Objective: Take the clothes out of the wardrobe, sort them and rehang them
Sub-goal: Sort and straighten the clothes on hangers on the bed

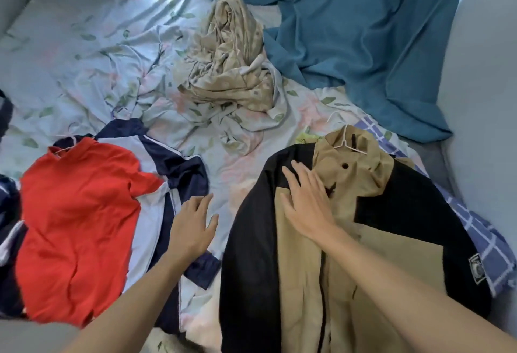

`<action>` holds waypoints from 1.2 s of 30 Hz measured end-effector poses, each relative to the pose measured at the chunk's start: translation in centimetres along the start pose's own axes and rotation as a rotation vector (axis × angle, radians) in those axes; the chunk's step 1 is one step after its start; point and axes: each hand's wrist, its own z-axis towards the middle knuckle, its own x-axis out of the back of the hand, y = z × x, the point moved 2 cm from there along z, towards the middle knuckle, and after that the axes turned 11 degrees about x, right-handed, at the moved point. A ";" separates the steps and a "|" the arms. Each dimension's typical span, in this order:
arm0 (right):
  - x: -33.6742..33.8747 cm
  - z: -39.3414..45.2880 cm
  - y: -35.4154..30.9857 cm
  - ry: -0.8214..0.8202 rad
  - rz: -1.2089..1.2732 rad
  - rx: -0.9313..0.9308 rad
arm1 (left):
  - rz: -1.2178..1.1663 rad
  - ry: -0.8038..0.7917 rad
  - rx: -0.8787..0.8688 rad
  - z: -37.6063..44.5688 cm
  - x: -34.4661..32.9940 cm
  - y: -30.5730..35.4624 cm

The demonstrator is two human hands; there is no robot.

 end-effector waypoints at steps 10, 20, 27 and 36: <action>-17.8 12.2 -22.0 -0.202 0.043 0.193 | -0.094 0.103 0.135 3.4 4.1 -26.8; -29.8 30.9 -35.6 -0.251 0.060 0.140 | 0.006 0.139 0.149 18.7 11.3 -49.9; -32.5 40.3 -39.1 -0.236 0.054 0.024 | -0.128 0.034 0.107 28.4 14.6 -54.2; -33.2 38.9 -40.4 -0.152 0.227 -0.026 | -0.121 0.040 0.084 29.8 15.6 -54.1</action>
